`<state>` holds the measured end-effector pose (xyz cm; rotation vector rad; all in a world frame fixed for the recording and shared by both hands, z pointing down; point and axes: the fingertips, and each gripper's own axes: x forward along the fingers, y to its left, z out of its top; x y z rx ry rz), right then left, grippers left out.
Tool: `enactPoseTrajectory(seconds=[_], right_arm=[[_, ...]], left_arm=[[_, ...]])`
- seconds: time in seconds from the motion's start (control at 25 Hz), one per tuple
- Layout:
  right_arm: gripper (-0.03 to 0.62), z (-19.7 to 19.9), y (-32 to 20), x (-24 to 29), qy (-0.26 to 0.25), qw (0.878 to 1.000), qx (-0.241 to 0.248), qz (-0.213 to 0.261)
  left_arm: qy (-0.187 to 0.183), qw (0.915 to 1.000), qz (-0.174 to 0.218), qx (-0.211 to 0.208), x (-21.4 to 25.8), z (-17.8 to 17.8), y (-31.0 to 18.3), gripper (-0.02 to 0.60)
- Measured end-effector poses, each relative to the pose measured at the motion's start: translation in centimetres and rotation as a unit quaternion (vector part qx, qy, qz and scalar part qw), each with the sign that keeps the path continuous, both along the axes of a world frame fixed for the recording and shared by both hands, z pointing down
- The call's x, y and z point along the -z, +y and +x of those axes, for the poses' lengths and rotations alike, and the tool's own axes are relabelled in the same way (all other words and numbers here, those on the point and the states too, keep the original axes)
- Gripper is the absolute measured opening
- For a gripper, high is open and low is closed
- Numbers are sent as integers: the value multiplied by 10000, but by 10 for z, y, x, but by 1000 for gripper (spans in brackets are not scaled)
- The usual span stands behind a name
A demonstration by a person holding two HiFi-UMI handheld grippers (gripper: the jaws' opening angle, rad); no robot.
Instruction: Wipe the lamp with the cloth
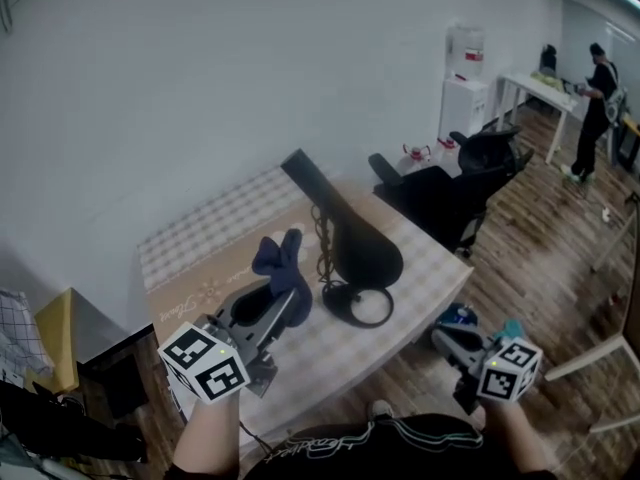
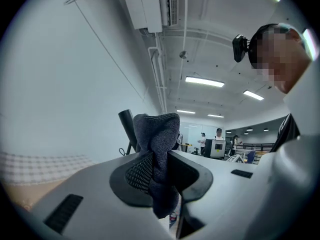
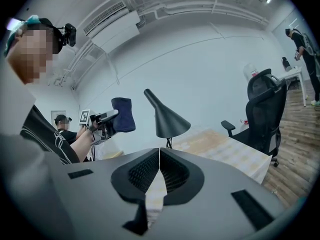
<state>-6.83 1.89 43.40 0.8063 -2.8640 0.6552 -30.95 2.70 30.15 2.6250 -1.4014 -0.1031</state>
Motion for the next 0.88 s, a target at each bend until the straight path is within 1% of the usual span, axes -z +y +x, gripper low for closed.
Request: enactPoseTrajectory(seconds=[0.24,0.4,0.56,0.68,0.88], right_arm=[[15,3,-31,-6,6,9999,96,-85],[15,10,-48,-12,-21,9997,1,-234],[15,5,-60,-7,-39,9998,61,-186],[15,2,-67,-7,37,9998,84,-175],[15,-1,-78,0,48,9999,92,-104]], left_arm=[[-110,9997,81,181,16,-11,-39,71],[-404,9984,284,282,27,-14,-57,71],[-625,9965,433,356,40,-19,-75,71],[-883,9931,608,473,51,-25,-88,71],[-1432,9839,876,615,58,-29,-107,71]])
